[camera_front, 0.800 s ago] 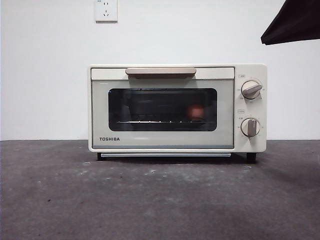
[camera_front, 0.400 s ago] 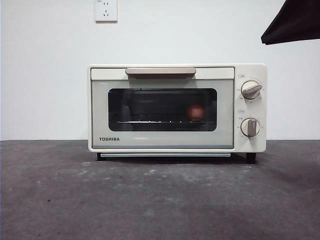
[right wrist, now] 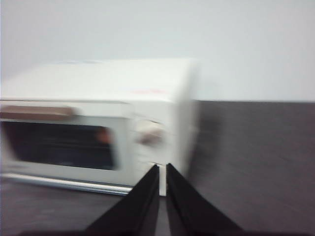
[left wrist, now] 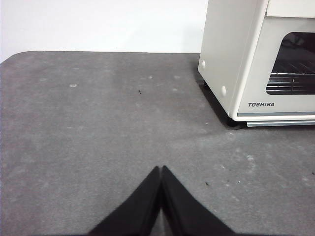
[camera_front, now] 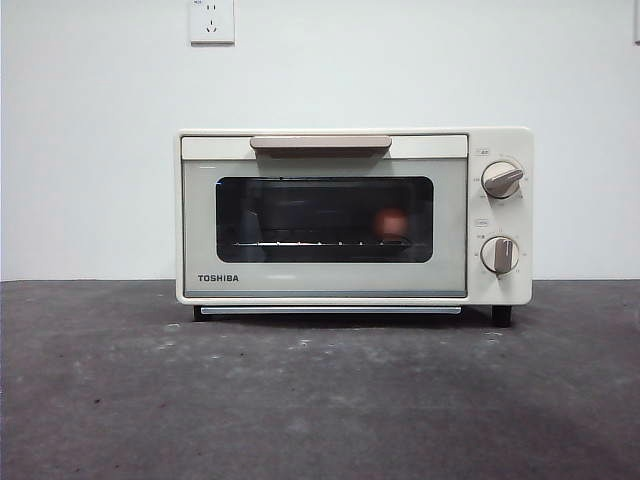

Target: Eggoven

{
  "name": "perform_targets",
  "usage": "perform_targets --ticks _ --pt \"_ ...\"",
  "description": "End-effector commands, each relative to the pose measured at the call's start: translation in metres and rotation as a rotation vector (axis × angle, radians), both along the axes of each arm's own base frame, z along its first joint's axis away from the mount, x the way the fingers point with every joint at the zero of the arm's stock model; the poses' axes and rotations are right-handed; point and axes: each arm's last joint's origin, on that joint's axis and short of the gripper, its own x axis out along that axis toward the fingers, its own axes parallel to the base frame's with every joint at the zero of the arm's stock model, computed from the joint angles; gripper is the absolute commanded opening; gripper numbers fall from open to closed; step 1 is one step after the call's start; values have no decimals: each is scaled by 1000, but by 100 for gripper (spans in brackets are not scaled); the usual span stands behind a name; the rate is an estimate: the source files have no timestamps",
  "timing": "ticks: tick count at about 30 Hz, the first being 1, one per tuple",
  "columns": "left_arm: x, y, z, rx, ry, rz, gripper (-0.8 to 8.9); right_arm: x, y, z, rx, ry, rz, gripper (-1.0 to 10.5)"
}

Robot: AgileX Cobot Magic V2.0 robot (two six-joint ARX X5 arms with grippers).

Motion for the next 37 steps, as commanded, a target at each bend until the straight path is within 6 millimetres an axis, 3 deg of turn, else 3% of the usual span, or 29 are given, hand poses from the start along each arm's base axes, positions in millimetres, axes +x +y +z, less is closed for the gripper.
perform_targets --ticks 1,8,17,37 --pt "1 0 -8 -10 19 2 8 -5 -9 -17 -29 -17 -80 3" --pt "1 0 -8 -10 18 2 8 -10 -18 -64 -30 4 -166 3" --pt "1 0 -8 -10 18 2 8 -10 -18 -97 -3 62 -166 3" --pt "1 0 -8 -10 18 2 8 -10 -18 -100 -1 86 -170 3"
